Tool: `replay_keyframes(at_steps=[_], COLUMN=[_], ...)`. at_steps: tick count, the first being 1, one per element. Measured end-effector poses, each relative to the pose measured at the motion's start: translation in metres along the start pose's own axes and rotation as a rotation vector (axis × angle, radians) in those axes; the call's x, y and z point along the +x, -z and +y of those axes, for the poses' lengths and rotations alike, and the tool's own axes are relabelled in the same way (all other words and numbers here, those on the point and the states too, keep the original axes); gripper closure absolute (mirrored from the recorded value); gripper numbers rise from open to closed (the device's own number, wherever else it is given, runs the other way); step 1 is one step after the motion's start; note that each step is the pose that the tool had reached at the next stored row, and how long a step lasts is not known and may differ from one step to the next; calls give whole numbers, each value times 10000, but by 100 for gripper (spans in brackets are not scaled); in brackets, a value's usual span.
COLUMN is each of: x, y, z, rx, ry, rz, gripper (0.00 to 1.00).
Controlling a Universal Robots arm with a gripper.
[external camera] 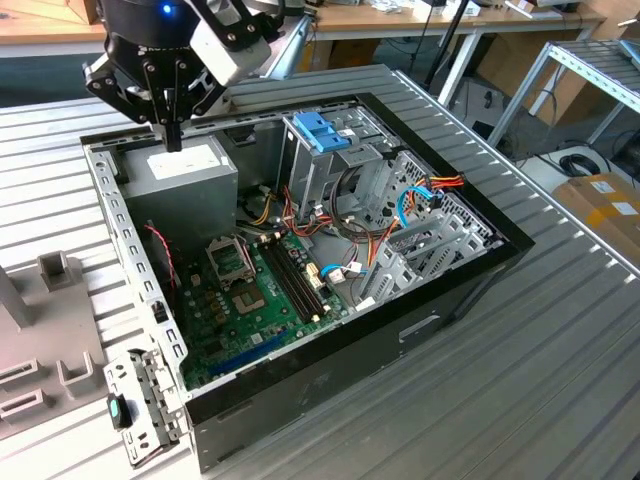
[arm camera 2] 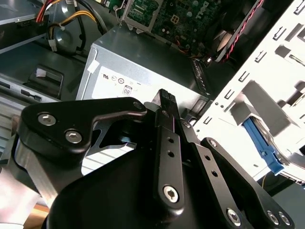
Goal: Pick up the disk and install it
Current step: 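Reach for the disk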
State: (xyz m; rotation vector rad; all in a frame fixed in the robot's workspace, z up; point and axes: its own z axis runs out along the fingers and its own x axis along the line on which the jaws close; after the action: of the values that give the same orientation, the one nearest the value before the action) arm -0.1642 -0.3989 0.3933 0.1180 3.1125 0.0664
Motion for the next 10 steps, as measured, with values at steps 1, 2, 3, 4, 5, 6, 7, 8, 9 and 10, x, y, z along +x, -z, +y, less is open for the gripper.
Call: replay_keyframes(at_steps=[1,2,3,4,5,6,7,8,9,10], x=[2,5,8,12,17,22,26,32,36,42], y=[0,0,0,0,1,1,1,1,1,1], z=[0,0,-1,-1,-1,-2,-2,-2,-3,-3], rx=[0,1,0,0,0,0,0,0,0,1], ry=[0,0,0,0,0,0,0,0,0,0], rz=[0,0,0,0,0,0,0,0,0,0], gripper=[89,89,89,89,89,89,89,89,89,89])
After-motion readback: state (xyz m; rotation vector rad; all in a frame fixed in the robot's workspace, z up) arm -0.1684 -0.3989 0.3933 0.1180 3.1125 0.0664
